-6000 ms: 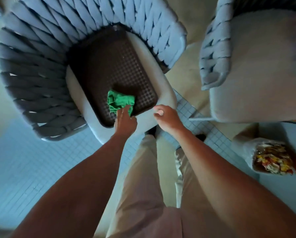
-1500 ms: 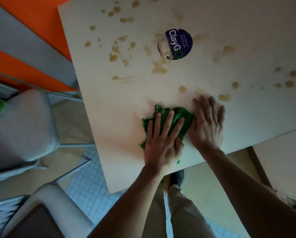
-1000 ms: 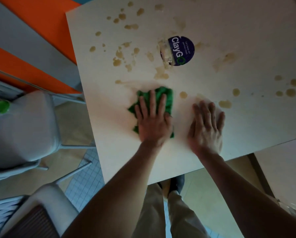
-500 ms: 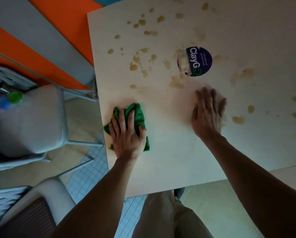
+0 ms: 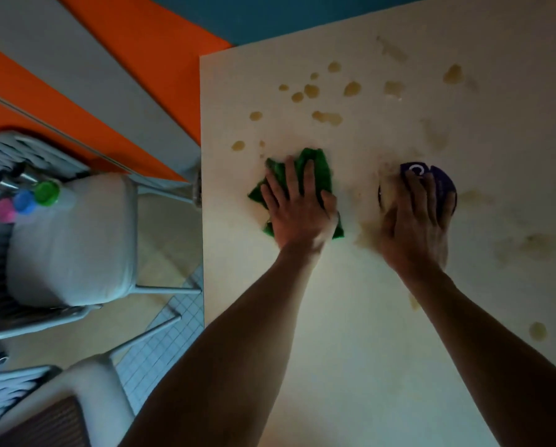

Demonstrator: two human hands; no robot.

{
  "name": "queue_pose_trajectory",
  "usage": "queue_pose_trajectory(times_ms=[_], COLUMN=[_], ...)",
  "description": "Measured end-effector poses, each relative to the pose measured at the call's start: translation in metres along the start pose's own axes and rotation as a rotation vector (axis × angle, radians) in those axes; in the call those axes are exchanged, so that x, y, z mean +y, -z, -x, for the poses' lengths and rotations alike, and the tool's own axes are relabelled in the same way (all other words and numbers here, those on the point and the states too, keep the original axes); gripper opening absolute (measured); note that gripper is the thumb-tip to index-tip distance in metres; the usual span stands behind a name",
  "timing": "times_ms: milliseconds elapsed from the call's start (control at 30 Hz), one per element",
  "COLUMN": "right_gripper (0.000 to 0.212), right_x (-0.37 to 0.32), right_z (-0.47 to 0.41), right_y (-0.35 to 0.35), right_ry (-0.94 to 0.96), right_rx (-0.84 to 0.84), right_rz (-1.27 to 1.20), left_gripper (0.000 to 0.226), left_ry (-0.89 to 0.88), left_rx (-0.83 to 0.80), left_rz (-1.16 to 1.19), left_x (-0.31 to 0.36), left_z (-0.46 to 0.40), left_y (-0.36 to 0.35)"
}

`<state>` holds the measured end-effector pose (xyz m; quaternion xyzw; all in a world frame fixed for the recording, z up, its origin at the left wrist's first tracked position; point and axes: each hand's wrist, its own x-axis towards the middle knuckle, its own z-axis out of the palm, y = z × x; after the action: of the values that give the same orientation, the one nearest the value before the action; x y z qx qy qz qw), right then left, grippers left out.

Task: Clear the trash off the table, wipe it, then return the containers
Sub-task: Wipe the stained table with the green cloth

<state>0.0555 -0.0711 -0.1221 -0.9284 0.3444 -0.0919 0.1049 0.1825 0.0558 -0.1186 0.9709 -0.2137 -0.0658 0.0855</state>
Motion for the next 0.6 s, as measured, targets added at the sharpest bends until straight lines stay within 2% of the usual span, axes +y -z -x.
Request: queue_pose_trajectory(times_ms=[133, 200, 267, 333, 433, 533, 600], right_gripper=[0.062, 0.061, 0.060, 0.059, 0.057, 0.053, 0.049], right_x=[0.002, 0.003, 0.004, 0.004, 0.003, 0.001, 0.000], right_z=[-0.002, -0.004, -0.006, -0.009, -0.011, -0.013, -0.019], right_y=[-0.003, -0.001, 0.001, 0.004, 0.006, 0.003, 0.000], right_ry=[-0.008, -0.012, -0.008, 0.011, 0.017, -0.005, -0.024], right_rx=[0.060, 0.039, 0.026, 0.030, 0.026, 0.021, 0.024], right_rz=[-0.046, -0.032, -0.001, 0.018, -0.017, -0.020, -0.024], left_gripper=[0.060, 0.056, 0.054, 0.054, 0.058, 0.065, 0.066], left_ry=[-0.257, -0.416, -0.494, -0.433, -0.158, 0.125, 0.150], left_rx=[-0.024, -0.021, 0.014, 0.067, 0.065, 0.036, -0.006], left_rz=[0.009, 0.001, 0.005, -0.001, -0.062, -0.001, 0.033], left_x=[0.019, 0.000, -0.032, -0.061, -0.075, -0.037, -0.005], left_z=[0.023, 0.045, 0.053, 0.043, 0.006, -0.030, -0.040], left_y=[-0.007, -0.002, 0.002, 0.009, 0.014, 0.013, 0.010])
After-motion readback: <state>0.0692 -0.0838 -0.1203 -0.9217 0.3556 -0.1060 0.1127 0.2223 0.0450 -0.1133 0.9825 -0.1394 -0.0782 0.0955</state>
